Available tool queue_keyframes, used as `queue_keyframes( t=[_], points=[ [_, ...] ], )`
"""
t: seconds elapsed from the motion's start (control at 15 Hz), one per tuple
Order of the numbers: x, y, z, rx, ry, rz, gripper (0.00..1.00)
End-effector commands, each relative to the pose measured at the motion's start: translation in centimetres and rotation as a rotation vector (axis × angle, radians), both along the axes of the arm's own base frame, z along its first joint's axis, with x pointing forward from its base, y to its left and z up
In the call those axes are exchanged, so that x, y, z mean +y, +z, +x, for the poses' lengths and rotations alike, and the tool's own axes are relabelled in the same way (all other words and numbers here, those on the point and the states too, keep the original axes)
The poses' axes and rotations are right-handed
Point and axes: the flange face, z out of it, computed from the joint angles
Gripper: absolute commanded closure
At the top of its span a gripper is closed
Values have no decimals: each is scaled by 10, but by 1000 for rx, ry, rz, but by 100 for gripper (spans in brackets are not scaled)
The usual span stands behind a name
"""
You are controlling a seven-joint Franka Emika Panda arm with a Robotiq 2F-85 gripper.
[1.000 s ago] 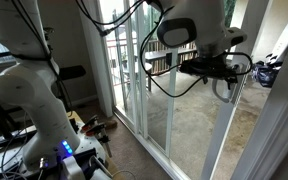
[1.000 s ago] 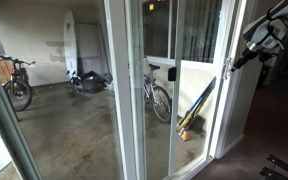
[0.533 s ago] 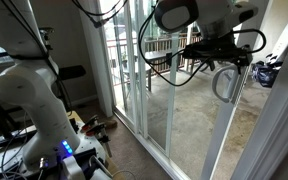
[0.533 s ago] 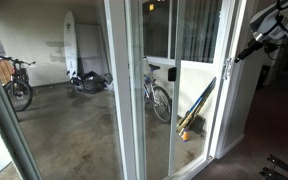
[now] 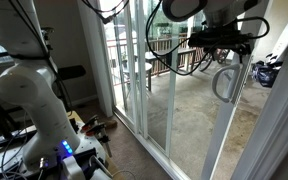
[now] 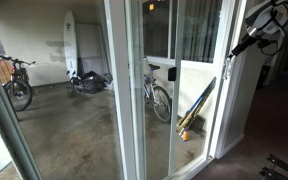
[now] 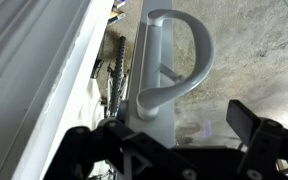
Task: Slide the glass door to the left.
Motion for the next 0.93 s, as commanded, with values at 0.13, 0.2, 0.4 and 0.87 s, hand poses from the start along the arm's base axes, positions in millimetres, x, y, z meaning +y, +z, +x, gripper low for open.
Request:
queue_keyframes(
  t=[0.13, 0.2, 0.4, 0.87],
  points=[
    [-24, -16, 11, 44, -25, 32, 0],
    [-25, -17, 13, 48, -19, 33, 0],
    [-16, -19, 20, 49, 21, 37, 0],
    [-7, -24, 28, 39, 63, 26, 0]
  ],
)
